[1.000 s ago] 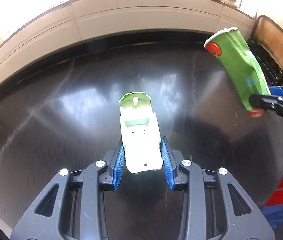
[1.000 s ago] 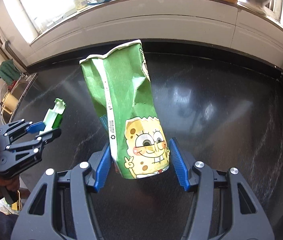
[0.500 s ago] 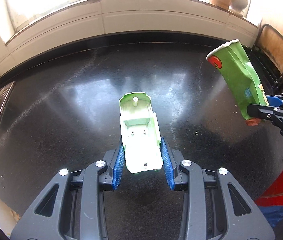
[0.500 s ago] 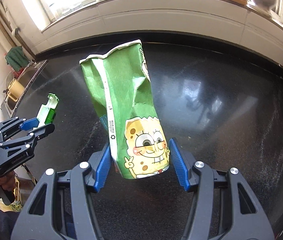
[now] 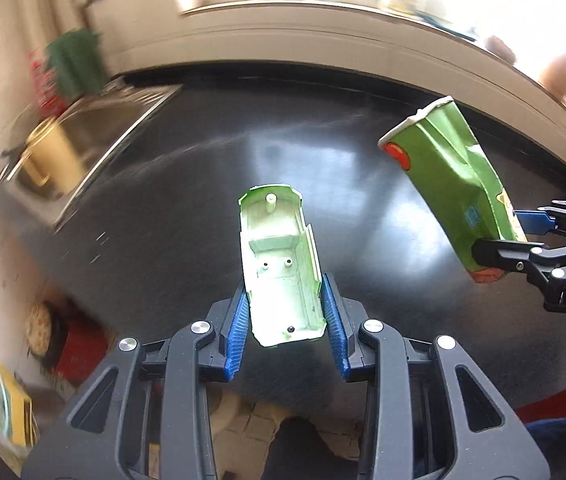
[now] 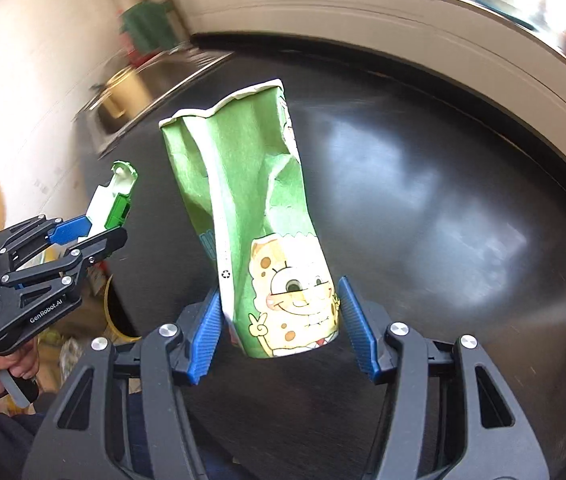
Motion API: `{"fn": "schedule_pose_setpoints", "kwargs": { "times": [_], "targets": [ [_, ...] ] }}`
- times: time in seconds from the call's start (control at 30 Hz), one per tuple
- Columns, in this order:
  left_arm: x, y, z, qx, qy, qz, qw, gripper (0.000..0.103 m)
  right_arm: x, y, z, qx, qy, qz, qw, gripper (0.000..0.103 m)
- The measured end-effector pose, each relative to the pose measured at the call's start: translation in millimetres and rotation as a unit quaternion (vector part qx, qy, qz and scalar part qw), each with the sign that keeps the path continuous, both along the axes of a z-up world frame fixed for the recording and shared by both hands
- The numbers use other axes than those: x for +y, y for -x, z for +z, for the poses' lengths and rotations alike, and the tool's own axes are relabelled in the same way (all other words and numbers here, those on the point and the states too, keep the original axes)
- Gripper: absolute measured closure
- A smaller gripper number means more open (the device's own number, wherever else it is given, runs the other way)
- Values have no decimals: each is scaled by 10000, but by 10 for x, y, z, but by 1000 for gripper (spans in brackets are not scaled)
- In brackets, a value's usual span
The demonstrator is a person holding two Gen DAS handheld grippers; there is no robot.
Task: Collect trash
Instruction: 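Carry the green cup and pale green insert over the bin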
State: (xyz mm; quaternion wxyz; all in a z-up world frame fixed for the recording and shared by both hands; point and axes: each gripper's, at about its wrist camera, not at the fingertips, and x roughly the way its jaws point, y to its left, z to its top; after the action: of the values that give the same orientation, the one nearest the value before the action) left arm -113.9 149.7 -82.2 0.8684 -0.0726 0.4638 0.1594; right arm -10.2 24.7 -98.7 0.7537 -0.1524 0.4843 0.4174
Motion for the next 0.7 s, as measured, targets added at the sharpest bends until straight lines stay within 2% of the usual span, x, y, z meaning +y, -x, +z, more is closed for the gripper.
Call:
{"fn": "schedule_pose_setpoints", "kwargs": {
  "times": [0.1, 0.23, 0.4, 0.57, 0.7],
  "targets": [
    [365, 406, -32, 64, 32, 655, 9978, 68, 588, 243, -48, 99, 44, 703, 9975, 47],
    [761, 895, -122, 191, 66, 1423, 9896, 68, 1251, 625, -180, 337, 151, 1498, 9880, 47],
    [1201, 1486, -328, 391, 236, 2314, 9718, 68, 1913, 1103, -345, 627, 369, 2251, 9716, 47],
    [1506, 1857, -501, 395, 422, 2830, 9574, 68, 2426, 1404, -475, 762, 577, 2675, 9588, 47],
    [1736, 2011, -683, 391, 539, 3054, 9499, 68, 2828, 1531, -691, 835, 834, 2803, 9526, 47]
  ]
}}
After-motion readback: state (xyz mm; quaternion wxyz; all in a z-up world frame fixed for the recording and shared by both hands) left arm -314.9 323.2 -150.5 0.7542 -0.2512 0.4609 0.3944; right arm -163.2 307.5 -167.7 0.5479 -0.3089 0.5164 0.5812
